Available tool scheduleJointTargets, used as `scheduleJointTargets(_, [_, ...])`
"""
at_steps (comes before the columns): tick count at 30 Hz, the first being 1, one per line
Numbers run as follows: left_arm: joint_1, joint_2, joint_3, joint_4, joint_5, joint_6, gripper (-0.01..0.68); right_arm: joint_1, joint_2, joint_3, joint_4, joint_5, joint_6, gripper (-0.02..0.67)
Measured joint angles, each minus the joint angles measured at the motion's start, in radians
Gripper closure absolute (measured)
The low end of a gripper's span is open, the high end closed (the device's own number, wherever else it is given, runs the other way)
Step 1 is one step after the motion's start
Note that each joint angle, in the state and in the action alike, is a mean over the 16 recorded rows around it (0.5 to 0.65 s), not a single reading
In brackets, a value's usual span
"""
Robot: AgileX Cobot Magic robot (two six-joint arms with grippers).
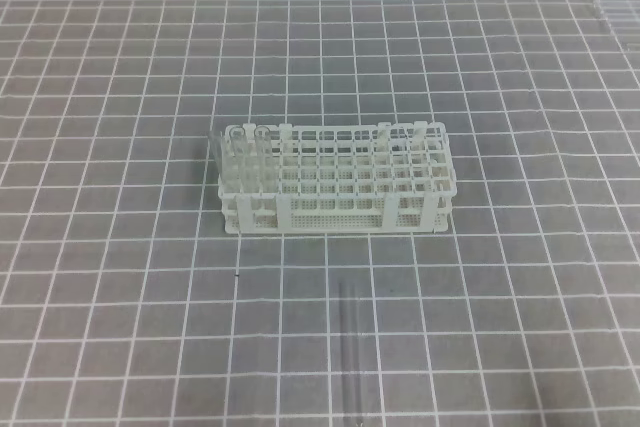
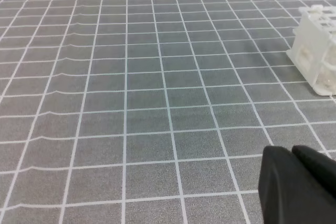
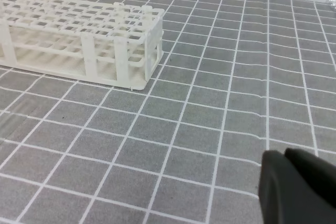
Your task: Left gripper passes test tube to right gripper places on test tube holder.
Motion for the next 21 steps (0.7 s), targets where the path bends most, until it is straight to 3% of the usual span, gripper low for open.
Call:
scheduleJointTargets(11, [0.000, 0.011, -0.003, -0.002, -0.003, -0.001, 0.675, 0.000, 0.000, 0.000, 0.000, 0.000, 0.000, 0.662])
scheduleJointTargets(21, [0.000, 0.011, -0.003, -0.065, -0.092, -0.006, 0.675, 0.000, 0.000, 0.000, 0.032, -0.057, 0.000, 0.662])
